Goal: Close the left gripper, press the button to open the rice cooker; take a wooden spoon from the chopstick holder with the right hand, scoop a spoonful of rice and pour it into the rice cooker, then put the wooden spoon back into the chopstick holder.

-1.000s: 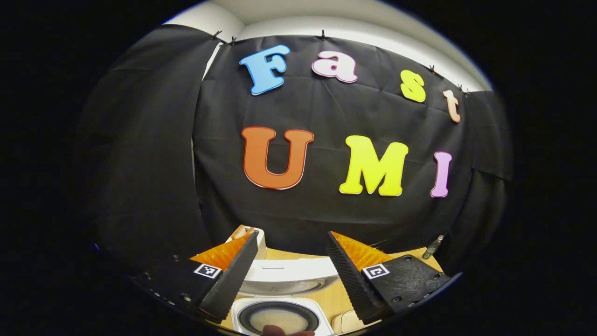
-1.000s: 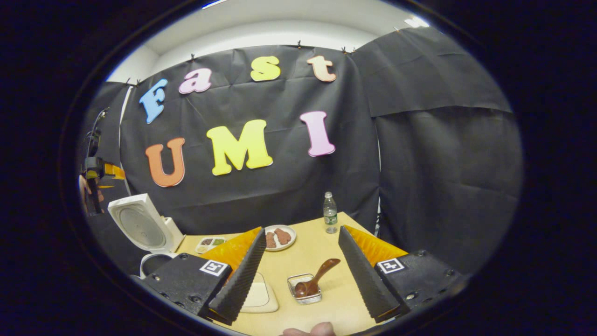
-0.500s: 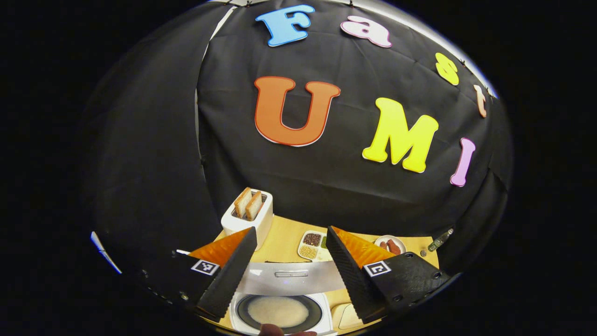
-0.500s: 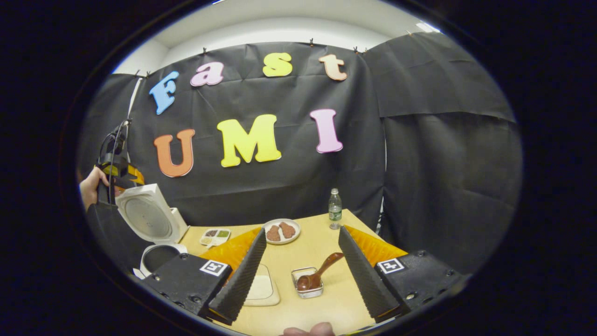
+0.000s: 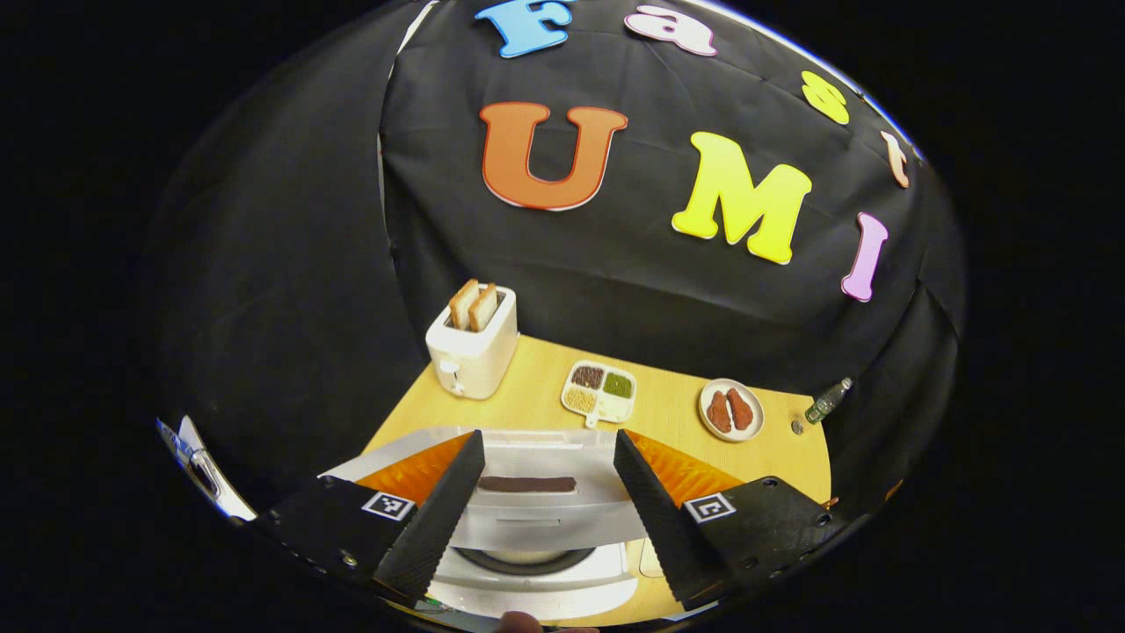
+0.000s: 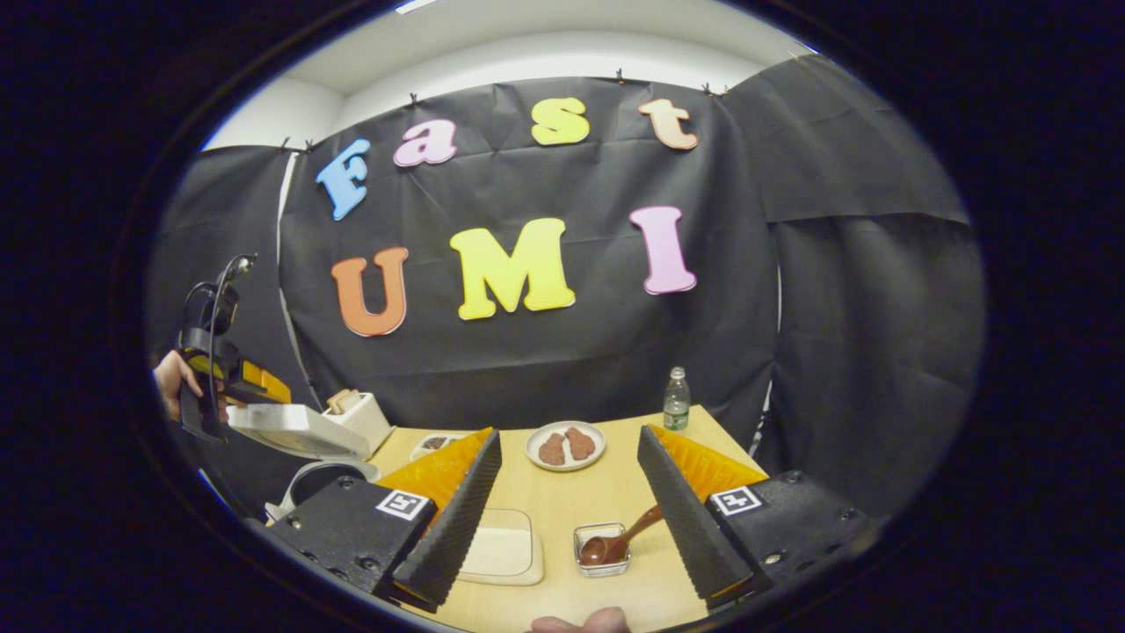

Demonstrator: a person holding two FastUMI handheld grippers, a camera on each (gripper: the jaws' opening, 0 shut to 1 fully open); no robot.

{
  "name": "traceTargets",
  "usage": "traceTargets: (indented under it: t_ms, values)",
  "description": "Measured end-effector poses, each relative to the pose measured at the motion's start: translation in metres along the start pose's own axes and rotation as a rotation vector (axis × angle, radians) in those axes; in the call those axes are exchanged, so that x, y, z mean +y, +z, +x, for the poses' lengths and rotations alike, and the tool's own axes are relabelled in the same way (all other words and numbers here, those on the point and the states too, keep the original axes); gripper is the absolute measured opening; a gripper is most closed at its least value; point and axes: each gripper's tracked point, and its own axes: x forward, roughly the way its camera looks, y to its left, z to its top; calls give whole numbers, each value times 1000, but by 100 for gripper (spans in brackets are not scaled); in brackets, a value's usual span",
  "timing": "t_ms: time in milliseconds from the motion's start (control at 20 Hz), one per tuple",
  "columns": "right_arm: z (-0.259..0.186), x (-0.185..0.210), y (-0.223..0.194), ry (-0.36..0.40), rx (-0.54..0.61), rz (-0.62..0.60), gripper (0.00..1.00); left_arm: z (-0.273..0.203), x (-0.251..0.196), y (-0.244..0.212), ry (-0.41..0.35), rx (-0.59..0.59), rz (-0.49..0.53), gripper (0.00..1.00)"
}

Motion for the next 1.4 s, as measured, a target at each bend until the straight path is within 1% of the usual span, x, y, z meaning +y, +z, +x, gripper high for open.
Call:
traceTargets:
  t_ms: [50, 150, 200, 300, 350, 400, 450, 500, 550, 650, 700, 800, 850, 900, 950, 1000, 1050, 1100, 1150, 1200, 1350, 1400]
  values:
    - [3, 2, 1, 26, 5, -9, 100, -2, 0, -18, 6, 22, -11, 96]
    - [6, 4, 2, 73, 10, -9, 100, -4, 2, -48, 12, 56, -27, 96]
    - [7, 3, 1, 92, 17, -5, 96, -4, 3, -61, 17, 72, -34, 96]
    - [8, 4, -2, 122, 26, -8, 96, -5, 5, -83, 23, 104, -37, 96]
    - [8, 2, -2, 130, 27, -13, 100, -2, 3, -89, 25, 115, -31, 96]
    - [8, 0, 0, 134, 26, -17, 96, -2, 4, -97, 28, 122, -22, 96]
    - [8, -1, 2, 138, 22, -18, 96, 0, 5, -103, 30, 134, -8, 97]
    - [8, -1, 2, 140, 20, -18, 100, 2, 5, -111, 32, 146, 6, 97]
    - [8, -2, 2, 143, 20, -14, 96, 5, 6, -117, 36, 158, 15, 97]
    - [7, 2, 1, 157, 27, -5, 96, 8, 7, -124, 40, 168, 23, 97]
    - [8, 6, -2, 169, 35, 0, 100, 9, 8, -128, 38, 174, 23, 97]
    - [10, 12, -6, 195, 51, 0, 100, 12, 9, -134, 35, 170, 7, 97]
    - [12, 15, -6, 205, 54, 0, 96, 12, 10, -135, 34, 167, 3, 97]
    - [13, 17, -6, 211, 55, -2, 100, 13, 9, -137, 36, 165, 4, 97]
    - [14, 18, -5, 213, 53, -2, 96, 14, 10, -140, 40, 165, 9, 97]
    - [14, 20, -3, 211, 48, -2, 100, 16, 11, -143, 43, 170, 21, 98]
    - [13, 21, -1, 209, 42, 0, 100, 17, 13, -151, 47, 193, 19, 98]
    - [11, 24, 1, 207, 36, 3, 100, 16, 14, -153, 53, 193, 20, 96]
    - [9, 26, 2, 203, 32, 3, 100, 17, 15, -153, 48, 180, 32, 98]
    - [7, 28, 3, 197, 24, 1, 96, 18, 15, -153, 43, 180, 43, 97]
    - [-5, 34, 6, 176, 10, 9, 95, 19, 19, -157, 51, 166, 23, 96]
    - [-11, 37, 4, 173, 9, 16, 95, 17, 19, -159, 49, 168, 62, 96]
